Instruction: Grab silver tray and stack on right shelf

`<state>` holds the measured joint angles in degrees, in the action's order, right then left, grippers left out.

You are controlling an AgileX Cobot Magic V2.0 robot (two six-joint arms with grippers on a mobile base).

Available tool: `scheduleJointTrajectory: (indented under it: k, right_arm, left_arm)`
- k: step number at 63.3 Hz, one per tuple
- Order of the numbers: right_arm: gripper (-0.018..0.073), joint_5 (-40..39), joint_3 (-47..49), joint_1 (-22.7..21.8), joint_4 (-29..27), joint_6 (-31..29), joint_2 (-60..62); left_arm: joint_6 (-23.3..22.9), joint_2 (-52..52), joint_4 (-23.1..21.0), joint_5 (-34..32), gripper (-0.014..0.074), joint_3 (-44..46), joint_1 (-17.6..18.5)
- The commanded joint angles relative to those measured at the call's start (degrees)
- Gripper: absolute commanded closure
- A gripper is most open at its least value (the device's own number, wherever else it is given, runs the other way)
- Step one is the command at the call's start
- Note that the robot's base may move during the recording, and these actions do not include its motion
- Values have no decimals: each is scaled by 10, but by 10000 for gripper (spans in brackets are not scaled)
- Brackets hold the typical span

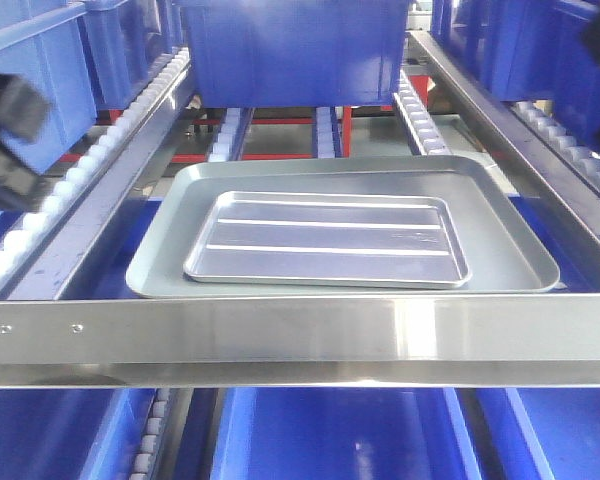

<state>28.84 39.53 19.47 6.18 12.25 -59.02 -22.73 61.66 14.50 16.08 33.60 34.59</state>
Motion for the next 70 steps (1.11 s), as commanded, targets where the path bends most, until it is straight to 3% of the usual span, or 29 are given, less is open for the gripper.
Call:
scheduleJointTrajectory:
  k: [1, 15, 37, 70]
  right_arm:
    - [504, -70, -25, -1, 11, -7, 69]
    - [504, -117, -95, 0, 11, -7, 252]
    - [504, -126, -97, 0, 11, -7, 456]
    - [504, -126, -97, 0, 11, -7, 456]
  left_arm:
    - [0, -63, 5, -84, 697, -21, 3]
    - [0, -218, 5, -82, 697, -40, 3]
    - [0, -435, 5, -72, 697, -40, 3]
    - [0, -454, 5, -72, 697, -40, 3]
